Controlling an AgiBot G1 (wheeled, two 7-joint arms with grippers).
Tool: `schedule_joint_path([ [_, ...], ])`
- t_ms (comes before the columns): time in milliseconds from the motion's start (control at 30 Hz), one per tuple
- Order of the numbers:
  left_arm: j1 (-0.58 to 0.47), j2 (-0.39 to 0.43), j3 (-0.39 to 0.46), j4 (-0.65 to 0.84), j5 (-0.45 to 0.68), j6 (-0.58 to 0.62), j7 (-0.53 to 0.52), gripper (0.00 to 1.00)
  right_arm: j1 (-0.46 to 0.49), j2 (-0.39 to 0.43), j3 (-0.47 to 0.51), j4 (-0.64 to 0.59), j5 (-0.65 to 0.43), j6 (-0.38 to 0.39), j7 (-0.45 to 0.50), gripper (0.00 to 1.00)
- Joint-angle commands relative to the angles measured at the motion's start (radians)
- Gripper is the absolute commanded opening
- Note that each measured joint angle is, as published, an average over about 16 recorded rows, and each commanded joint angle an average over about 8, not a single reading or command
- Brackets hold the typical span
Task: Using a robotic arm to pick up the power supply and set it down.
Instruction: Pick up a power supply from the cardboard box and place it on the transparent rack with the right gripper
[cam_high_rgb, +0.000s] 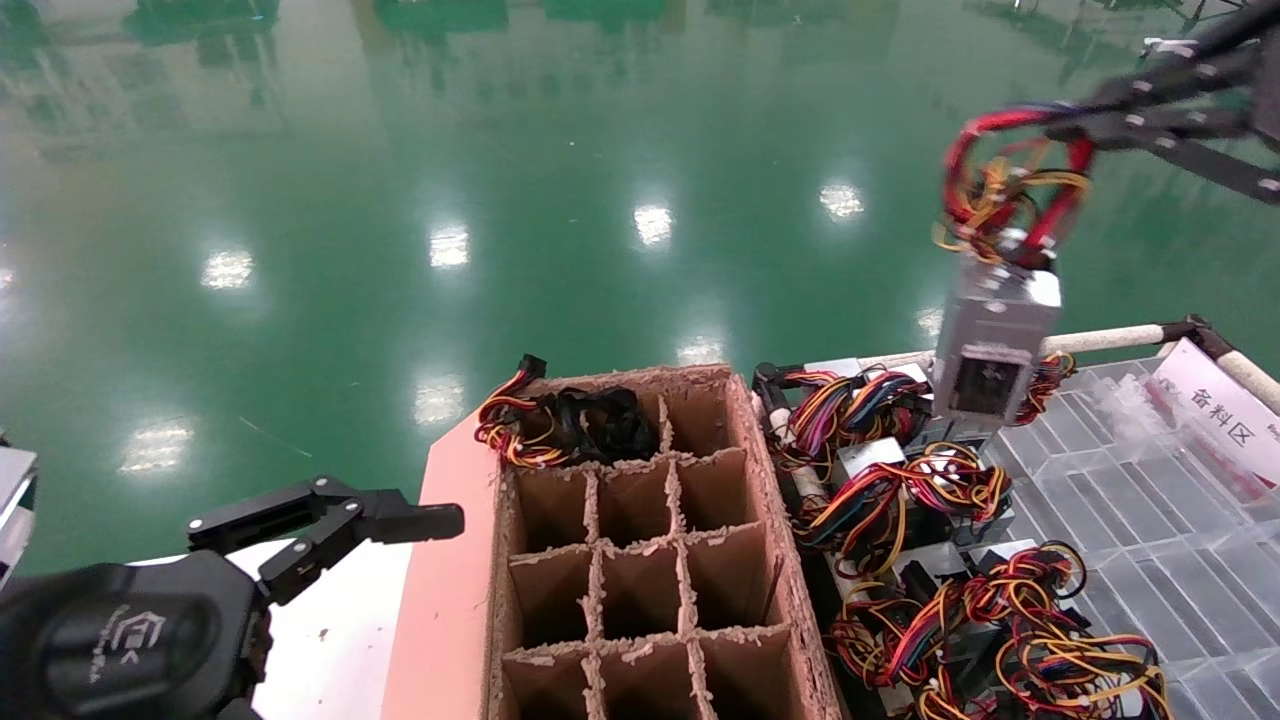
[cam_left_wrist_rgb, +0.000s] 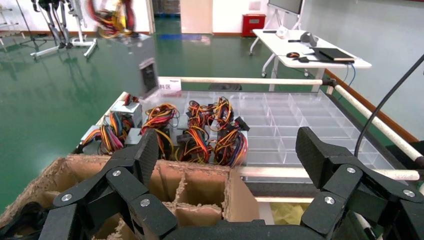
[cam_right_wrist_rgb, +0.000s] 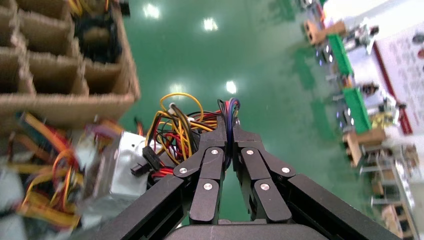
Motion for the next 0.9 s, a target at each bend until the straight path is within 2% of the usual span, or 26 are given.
schedule_joint_path([
  [33,0.000,0.000,0.000,0.000,0.000,0.000,0.000,1.00,0.026,0.035,-0.015,0.010,-0.024,-0.007,0.009,0.00],
  [267,0.000,0.000,0.000,0.000,0.000,0.000,0.000,1.00,0.016,0.129,-0.044,0.069,-0.047,-0.003,0.055,0.00],
  [467,0.000,0.000,0.000,0.000,0.000,0.000,0.000,1.00,-0.015,0.163,-0.070,0.105,-0.071,0.012,0.098,0.00],
  [667,0.000,0.000,0.001,0.000,0.000,0.000,0.000,1.00,-0.063,0.154,-0.082,0.097,-0.074,0.028,0.104,0.00],
  [900,0.000,0.000,0.001,0.000,0.000,0.000,0.000,1.00,-0.124,0.107,-0.088,0.051,-0.064,0.043,0.074,0.00],
])
